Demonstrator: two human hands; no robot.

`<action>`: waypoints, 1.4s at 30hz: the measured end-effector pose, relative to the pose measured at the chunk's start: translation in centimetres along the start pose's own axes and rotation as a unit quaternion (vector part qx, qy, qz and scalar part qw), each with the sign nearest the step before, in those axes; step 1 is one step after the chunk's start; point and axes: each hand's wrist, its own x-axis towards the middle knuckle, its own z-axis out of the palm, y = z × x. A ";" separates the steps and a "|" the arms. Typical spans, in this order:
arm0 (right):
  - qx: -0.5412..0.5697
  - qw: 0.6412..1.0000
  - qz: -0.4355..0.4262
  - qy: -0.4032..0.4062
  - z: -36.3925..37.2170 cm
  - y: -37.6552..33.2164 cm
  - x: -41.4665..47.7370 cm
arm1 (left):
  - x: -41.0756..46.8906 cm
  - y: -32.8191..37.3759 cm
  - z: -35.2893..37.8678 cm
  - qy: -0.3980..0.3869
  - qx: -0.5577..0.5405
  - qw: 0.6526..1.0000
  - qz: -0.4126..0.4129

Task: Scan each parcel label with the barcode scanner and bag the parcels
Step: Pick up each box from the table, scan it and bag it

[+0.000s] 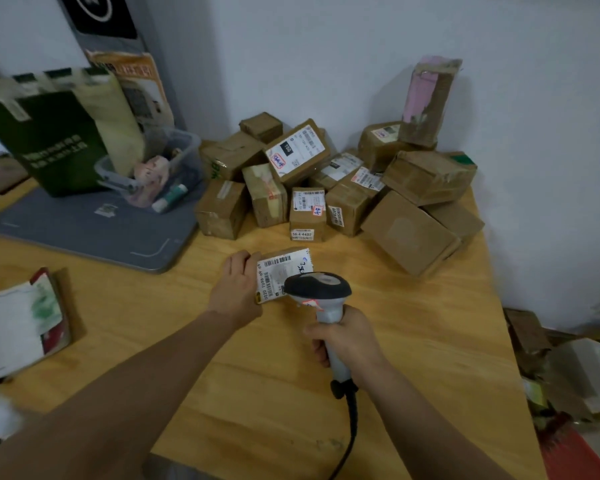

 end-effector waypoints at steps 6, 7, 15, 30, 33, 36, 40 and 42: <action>-0.051 0.997 -0.052 -0.004 2.4 -0.4 -0.4 | -1.4 -2.3 -1.2 0.027 0.006 0.999 -0.016; -0.052 0.997 -0.055 -0.006 2.7 -0.4 -0.5 | -1.7 -2.7 -1.3 0.029 0.008 0.999 -0.020; -0.070 0.994 -0.081 -0.018 4.4 -0.6 -1.0 | -3.1 -4.1 -1.9 0.045 0.009 0.998 -0.033; -0.095 0.990 -0.106 -0.026 5.7 -0.9 -1.7 | -4.5 -4.9 -2.9 0.051 0.020 0.997 -0.057; -0.094 0.989 -0.109 -0.024 5.9 -0.9 -1.6 | -4.7 -5.1 -2.9 0.056 0.018 0.996 -0.060; -0.093 0.989 -0.113 -0.027 6.0 -0.9 -1.7 | -4.8 -5.2 -2.9 0.051 0.023 0.997 -0.060; -0.093 0.989 -0.111 -0.032 6.2 -0.9 -1.5 | -4.9 -5.4 -2.9 0.050 0.026 0.996 -0.068; -0.092 0.989 -0.110 -0.036 6.5 -1.0 -1.4 | -5.1 -5.6 -2.9 0.053 0.024 0.996 -0.072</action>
